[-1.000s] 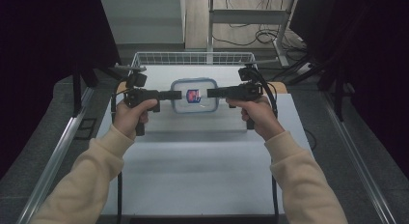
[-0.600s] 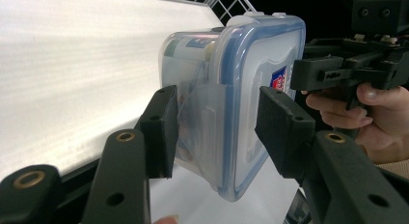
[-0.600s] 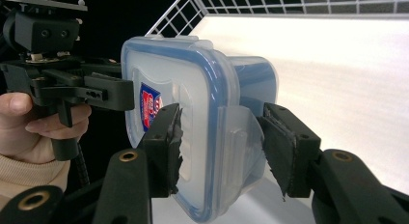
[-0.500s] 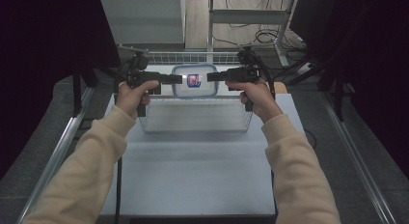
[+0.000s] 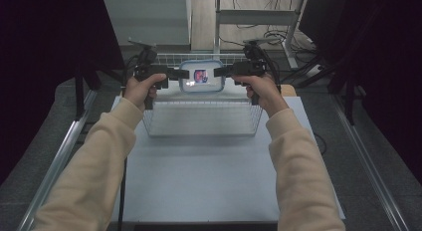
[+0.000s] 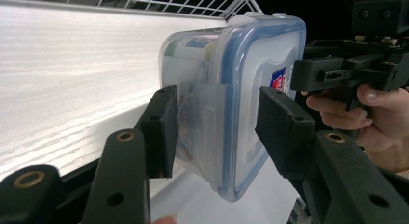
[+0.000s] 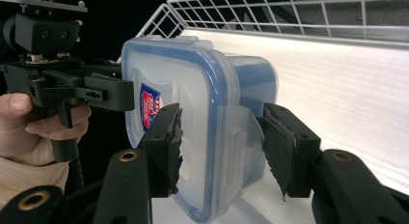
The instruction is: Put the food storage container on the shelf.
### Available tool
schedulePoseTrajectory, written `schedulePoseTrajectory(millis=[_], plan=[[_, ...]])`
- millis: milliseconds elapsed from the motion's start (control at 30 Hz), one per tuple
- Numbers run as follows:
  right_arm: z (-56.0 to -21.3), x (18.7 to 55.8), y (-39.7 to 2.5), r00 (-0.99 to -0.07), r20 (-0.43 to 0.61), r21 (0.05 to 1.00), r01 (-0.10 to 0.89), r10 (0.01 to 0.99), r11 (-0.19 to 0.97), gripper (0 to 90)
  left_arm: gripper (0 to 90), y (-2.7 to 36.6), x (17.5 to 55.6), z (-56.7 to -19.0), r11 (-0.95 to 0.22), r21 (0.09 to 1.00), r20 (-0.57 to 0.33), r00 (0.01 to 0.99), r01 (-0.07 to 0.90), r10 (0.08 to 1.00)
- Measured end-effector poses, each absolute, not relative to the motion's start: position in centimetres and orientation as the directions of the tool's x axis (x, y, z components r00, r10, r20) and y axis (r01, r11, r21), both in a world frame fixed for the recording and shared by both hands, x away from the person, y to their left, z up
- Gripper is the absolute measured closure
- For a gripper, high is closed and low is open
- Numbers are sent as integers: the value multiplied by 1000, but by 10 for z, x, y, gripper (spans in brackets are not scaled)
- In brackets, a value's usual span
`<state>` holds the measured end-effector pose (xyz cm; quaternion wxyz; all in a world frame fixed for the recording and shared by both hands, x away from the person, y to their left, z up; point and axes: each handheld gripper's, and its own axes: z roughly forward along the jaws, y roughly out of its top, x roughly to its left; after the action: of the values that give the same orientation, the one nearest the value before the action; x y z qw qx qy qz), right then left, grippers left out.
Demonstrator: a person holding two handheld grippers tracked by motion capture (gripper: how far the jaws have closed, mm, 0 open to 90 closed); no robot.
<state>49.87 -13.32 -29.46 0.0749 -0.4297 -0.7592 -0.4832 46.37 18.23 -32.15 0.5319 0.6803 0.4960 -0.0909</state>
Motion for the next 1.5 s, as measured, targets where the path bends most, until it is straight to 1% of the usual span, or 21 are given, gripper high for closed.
schedulePoseTrajectory(millis=[367,567,833,1200,1333,1500], plan=[[-307,513,-132,-583,552,633,758,596,156,484,508,181,475,-330,61,605,-665,461,794,587],[-308,521,-131,-538,590,587,797,602,138,481,504,182,482,-333,89,578,-695,432,811,575],[-313,534,-132,-466,651,528,845,599,85,478,502,185,490,-339,130,536,-740,391,834,547],[-318,543,-131,-375,700,456,890,608,24,474,486,188,498,-346,172,487,-785,343,856,516],[-321,544,-131,-351,711,446,895,610,-5,467,477,188,501,-348,181,476,-794,331,861,510],[-321,543,-129,-351,701,451,893,621,-5,453,469,188,501,-349,182,479,-794,335,859,508]])
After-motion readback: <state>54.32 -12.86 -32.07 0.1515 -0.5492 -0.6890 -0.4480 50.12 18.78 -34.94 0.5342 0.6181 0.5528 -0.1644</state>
